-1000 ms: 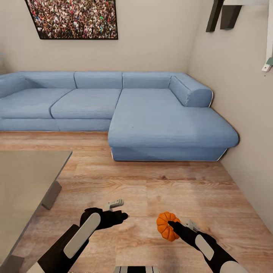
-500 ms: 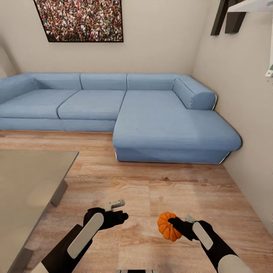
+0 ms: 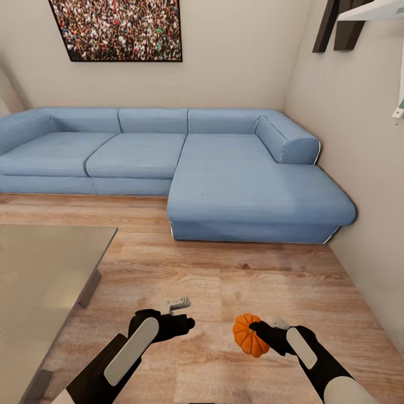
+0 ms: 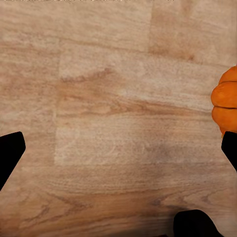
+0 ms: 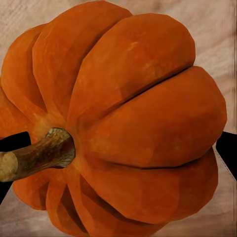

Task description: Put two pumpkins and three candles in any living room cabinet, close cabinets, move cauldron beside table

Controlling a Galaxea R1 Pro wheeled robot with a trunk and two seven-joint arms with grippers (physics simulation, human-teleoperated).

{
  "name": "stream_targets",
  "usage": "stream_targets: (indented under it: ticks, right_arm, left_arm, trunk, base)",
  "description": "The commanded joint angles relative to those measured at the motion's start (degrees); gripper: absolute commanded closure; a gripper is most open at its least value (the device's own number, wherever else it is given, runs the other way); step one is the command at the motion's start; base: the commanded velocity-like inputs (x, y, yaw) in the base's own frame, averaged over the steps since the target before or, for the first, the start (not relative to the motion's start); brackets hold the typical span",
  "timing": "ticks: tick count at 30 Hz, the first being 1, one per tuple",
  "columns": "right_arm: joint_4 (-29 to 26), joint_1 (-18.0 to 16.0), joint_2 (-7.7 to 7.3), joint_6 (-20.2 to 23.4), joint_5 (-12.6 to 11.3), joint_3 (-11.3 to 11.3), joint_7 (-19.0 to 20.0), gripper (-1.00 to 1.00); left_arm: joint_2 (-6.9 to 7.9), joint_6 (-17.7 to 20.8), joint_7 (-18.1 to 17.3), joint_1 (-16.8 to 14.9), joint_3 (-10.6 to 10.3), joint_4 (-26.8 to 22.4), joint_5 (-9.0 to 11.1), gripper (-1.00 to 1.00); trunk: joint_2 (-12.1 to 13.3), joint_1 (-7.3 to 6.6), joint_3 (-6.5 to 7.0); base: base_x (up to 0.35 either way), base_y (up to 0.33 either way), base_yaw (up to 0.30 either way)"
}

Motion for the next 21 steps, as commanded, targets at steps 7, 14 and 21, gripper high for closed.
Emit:
stream_targets:
  ticks: [7, 14, 21]
  right_arm:
    - [-0.05, -0.01, -0.37, -0.13, -0.79, 0.36, -0.48, 1.00]
    - [-0.04, -0.01, -0.53, -0.18, -0.87, 0.27, -0.25, 1.00]
    - [0.04, -1.28, -0.72, 0.02, -1.06, 0.17, 0.18, 1.00]
  left_arm:
    - [-0.04, 0.06, 0.53, -0.06, -0.26, -0.07, 0.75, -1.00]
    - [-0.06, 0.06, 0.52, -0.06, -0.32, -0.07, 0.79, -1.00]
    - [1.49, 1.44, 0.82, -0.06, -0.35, 0.27, 0.08, -1.00]
  trunk:
    - [2.80, -1.55, 1.18]
    - [5.61, -3.09, 2.44]
    - [6.40, -3.52, 2.79]
  base:
    - [0.000, 0.000, 0.001]
    - [0.000, 0.000, 0.000]
    - [0.000, 0.000, 0.000]
